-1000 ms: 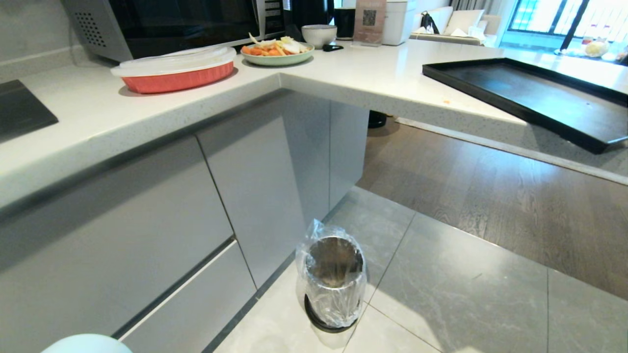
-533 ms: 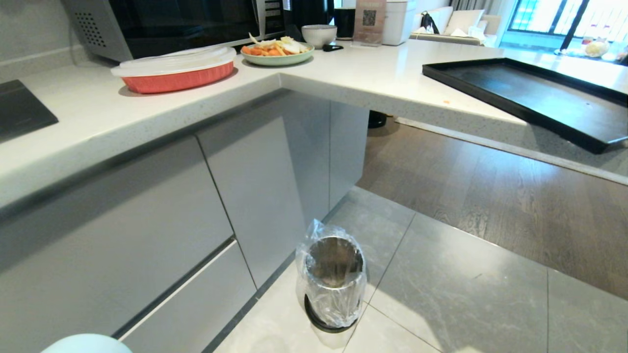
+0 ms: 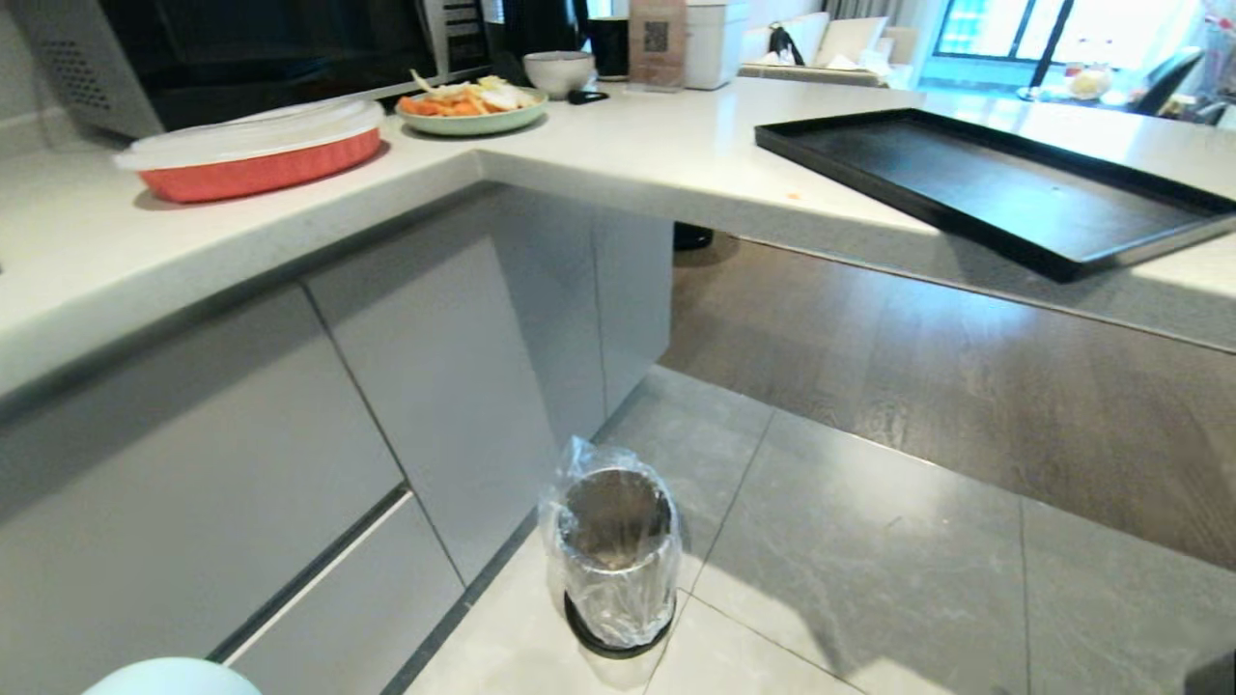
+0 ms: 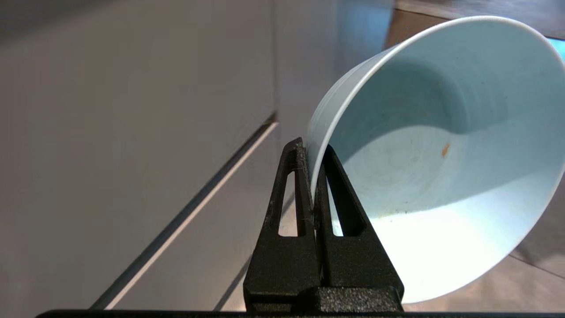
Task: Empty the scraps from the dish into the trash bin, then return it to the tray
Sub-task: Put the bowl back to the table
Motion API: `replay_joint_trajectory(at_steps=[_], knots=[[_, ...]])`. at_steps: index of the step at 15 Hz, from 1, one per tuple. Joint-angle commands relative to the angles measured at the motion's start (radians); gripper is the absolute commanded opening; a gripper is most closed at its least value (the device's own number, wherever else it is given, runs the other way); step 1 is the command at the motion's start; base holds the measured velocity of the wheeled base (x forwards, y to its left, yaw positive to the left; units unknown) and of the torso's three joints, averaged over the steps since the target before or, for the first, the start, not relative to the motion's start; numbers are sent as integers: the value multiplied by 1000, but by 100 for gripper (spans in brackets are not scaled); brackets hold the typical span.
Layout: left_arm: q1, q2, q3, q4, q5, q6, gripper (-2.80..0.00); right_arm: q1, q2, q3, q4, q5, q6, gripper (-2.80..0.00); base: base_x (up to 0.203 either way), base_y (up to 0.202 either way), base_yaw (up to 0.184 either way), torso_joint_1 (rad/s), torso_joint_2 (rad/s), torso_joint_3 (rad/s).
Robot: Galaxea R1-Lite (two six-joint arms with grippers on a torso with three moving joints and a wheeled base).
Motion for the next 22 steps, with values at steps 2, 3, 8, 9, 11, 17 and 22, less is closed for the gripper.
replay_joint_trajectory(at_steps=[2, 3, 8, 9, 11, 17, 22], knots=[[0, 1, 0, 0, 1, 0, -280, 0, 1, 0, 0, 0, 0, -280, 2, 9, -169, 4, 1, 4], [0, 1, 0, 0, 1, -1, -280, 0, 1, 0, 0, 0, 0, -280, 1, 7, -173, -2, 2, 2], [0, 1, 0, 0, 1, 0, -280, 0, 0, 0, 2, 2, -2, -280, 3, 7, -172, 3, 2, 2], [0, 1, 0, 0, 1, 0, -280, 0, 0, 0, 2, 2, -2, -280, 4, 12, -176, 0, 2, 2], [0, 1, 0, 0, 1, -1, -280, 0, 0, 0, 2, 2, 0, -280, 1, 8, -177, 4, 2, 3], [0, 1, 0, 0, 1, -2, -280, 0, 0, 0, 2, 0, 0, -280, 0, 4, -66, 3, 1, 2], [0, 1, 0, 0, 1, 0, -280, 0, 0, 0, 2, 2, -2, -280, 0, 0, 0, 0, 0, 0]])
